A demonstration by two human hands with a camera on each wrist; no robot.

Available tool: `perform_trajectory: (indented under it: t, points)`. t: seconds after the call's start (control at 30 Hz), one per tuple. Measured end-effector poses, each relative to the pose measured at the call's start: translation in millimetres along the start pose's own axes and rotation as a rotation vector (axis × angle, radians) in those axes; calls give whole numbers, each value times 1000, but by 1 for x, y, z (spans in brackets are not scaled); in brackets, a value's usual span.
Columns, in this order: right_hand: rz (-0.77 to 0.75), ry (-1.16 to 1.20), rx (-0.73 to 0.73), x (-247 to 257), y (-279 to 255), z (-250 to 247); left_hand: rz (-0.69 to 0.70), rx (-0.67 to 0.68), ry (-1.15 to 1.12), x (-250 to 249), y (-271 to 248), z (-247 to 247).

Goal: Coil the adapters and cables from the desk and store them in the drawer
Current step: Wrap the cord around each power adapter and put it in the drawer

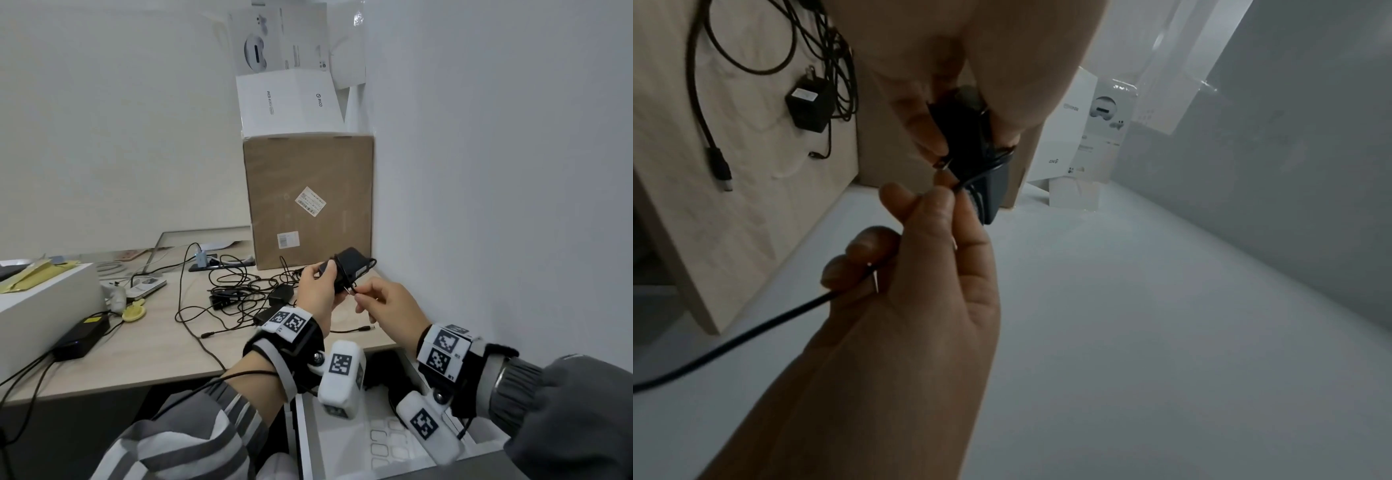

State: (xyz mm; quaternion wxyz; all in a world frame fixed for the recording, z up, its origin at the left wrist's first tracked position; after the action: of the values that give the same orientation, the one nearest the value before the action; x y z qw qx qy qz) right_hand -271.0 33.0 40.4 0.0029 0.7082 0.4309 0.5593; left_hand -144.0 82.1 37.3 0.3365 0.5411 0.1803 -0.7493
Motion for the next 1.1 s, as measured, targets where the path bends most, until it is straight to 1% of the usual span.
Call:
perform_trajectory:
  t: [0.17,0.3,0.4,0.47,0.57,0.63,0.67,0.7,0.77,0.83,0.9,0.97,1.1]
  points:
    - [40,15,42,-6,1,1,-61,36,-45,1,-1,2]
    - [78,95,77,-9,-4,5,-69,108,-88,4,-6,6]
    - [91,100,94,-10,-5,5,-92,142,-109,3,-11,8]
    - [111,79,113,-9,-5,2,-114,191,-84,1,-15,8]
    - [110,28,167,-8,-5,-4,-135,299,59,-2,-21,9]
    - [92,4,254,-8,-4,-7,-141,379,200,-1,-25,10]
    - [76,-59,301,-9,-3,-9,-146,403,278,-2,-26,9]
    - [68,-171,342,-12,0,-13,-150,425,357,-2,-28,8]
    - [96,-384,390,-19,6,-21,-152,484,505,-2,-30,7]
    - [133,-428,458,-28,10,-25,-158,537,631,-1,-30,7]
    - [149,-439,517,-32,11,-22,-160,551,753,2,-29,7]
    - [154,-473,542,-34,13,-18,-155,556,865,5,-27,8]
    - [153,-560,518,-36,18,-11,-128,563,1061,8,-25,11]
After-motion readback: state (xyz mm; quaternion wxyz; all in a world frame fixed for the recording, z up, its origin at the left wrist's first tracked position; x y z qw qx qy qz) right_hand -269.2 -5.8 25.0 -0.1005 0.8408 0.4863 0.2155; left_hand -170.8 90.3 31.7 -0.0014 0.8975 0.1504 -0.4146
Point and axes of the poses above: each hand's wrist, its own y-axis towards the middle knuckle, its own z-axis out of the palm, x = y × z, the point moved 5 cm from there along y, towards the middle knuckle, and after that the axes turned 1 degree about y, right-handed, at the moved point
